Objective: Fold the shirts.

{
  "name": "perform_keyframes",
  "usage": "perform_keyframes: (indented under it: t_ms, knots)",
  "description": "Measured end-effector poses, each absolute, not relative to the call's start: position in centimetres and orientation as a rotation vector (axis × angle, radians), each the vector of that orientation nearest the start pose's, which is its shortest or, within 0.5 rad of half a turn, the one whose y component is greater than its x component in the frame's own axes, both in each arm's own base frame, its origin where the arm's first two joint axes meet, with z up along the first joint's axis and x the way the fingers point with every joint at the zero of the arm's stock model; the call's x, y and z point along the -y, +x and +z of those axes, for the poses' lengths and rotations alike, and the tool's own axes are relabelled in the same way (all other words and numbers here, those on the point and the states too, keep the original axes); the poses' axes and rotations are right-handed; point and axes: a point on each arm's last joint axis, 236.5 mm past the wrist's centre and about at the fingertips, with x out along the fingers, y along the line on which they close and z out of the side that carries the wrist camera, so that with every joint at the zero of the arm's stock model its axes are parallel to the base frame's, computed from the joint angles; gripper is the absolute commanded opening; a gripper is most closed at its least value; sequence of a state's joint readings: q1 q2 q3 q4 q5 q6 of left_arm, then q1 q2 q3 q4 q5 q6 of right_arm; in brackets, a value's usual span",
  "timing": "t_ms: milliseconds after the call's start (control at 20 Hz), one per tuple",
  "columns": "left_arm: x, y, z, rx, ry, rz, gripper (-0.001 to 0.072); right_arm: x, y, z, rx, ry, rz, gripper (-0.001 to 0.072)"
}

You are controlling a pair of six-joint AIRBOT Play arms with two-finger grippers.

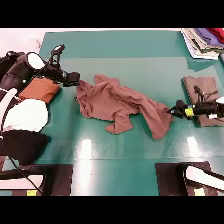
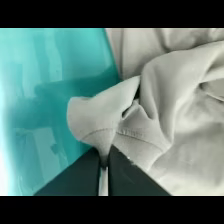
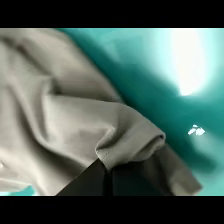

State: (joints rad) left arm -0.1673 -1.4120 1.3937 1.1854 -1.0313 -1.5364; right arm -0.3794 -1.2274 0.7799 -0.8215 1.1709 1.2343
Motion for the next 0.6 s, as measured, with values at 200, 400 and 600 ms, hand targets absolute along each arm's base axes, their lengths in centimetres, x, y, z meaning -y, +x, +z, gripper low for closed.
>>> perform_keyframes:
  t_ms: [200,400,600]
  knots:
    - [13.7,45.3,17.6,-0.814,-0.148,-0.354,0.0028,-2.3,35.2,5.8,-1.104,0.489,0.295,0.0018]
    - [11.8,40.7,35.6,-0.412,-0.092,-0.354,0.0027,-0.5,35.0,21.4,-0.753,0.294,0.241,0.0018]
    - [9.6,30.2,50.0,-0.047,-0.074,-0.356,0.0026,0.6,30.6,33.9,-0.468,0.171,0.139,0.0018]
